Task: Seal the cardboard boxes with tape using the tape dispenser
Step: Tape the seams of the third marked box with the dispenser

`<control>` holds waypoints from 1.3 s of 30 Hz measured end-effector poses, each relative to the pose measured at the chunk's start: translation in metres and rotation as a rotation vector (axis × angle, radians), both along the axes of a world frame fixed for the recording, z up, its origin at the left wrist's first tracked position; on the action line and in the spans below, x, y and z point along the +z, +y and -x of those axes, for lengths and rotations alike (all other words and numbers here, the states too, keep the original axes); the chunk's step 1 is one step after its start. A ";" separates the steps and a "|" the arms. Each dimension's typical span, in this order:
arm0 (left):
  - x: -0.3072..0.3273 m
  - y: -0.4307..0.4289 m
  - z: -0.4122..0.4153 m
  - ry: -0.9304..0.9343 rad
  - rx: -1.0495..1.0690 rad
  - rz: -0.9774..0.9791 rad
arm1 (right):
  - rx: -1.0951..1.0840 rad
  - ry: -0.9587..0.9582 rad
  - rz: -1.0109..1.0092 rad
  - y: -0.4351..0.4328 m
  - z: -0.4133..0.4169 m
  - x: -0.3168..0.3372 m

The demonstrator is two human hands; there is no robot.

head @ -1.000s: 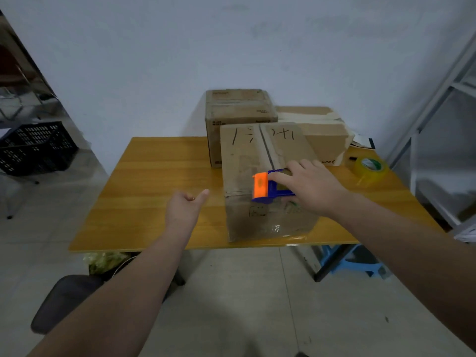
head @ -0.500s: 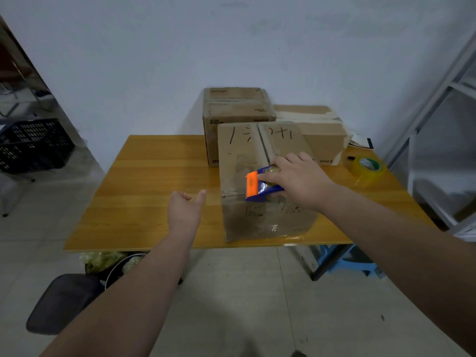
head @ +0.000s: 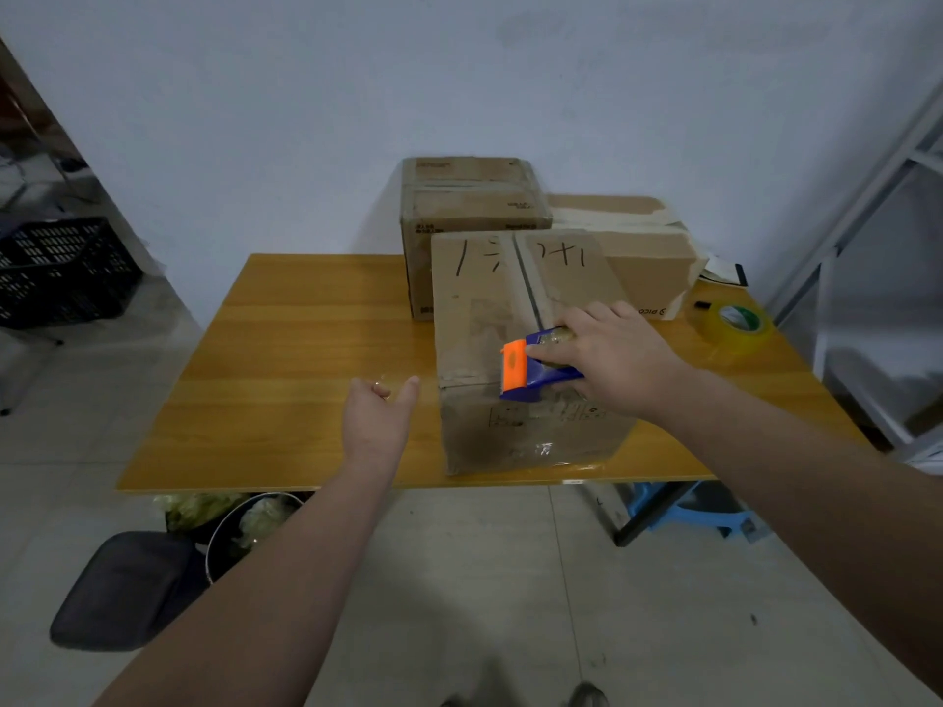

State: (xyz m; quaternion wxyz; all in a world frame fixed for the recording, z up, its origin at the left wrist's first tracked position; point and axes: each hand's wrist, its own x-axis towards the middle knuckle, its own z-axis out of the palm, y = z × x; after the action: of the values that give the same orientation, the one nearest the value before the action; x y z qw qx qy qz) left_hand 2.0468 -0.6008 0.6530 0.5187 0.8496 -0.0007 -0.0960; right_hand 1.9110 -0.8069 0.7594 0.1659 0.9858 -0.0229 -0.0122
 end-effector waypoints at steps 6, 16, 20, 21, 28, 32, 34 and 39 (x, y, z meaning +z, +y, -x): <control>-0.016 -0.009 0.000 0.307 -0.015 0.071 | -0.013 -0.005 -0.049 -0.005 0.001 -0.005; -0.030 -0.030 0.006 0.448 -0.045 0.071 | -0.019 -0.012 -0.068 -0.006 0.000 -0.008; -0.023 -0.029 0.008 0.543 -0.060 0.027 | -0.026 -0.018 -0.078 -0.005 -0.002 -0.008; -0.021 -0.028 0.007 0.541 -0.071 -0.003 | -0.028 -0.020 -0.083 -0.005 -0.002 -0.008; -0.020 -0.025 0.000 0.394 -0.127 -0.177 | -0.032 -0.016 -0.098 -0.002 -0.001 -0.006; -0.023 -0.019 -0.003 0.448 -0.117 -0.150 | -0.029 -0.013 -0.107 -0.002 -0.001 -0.004; -0.024 -0.021 -0.003 0.429 -0.115 -0.155 | -0.027 -0.009 -0.110 -0.002 -0.001 -0.004; -0.024 -0.028 -0.003 0.399 -0.089 -0.142 | -0.032 0.010 -0.120 -0.004 -0.003 -0.003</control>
State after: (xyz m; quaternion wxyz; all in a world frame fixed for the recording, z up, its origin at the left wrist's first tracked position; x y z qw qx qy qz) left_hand 2.0497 -0.6284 0.6291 0.4425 0.8473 0.0711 -0.2850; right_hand 1.9143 -0.8106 0.7559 0.1063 0.9934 -0.0368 -0.0210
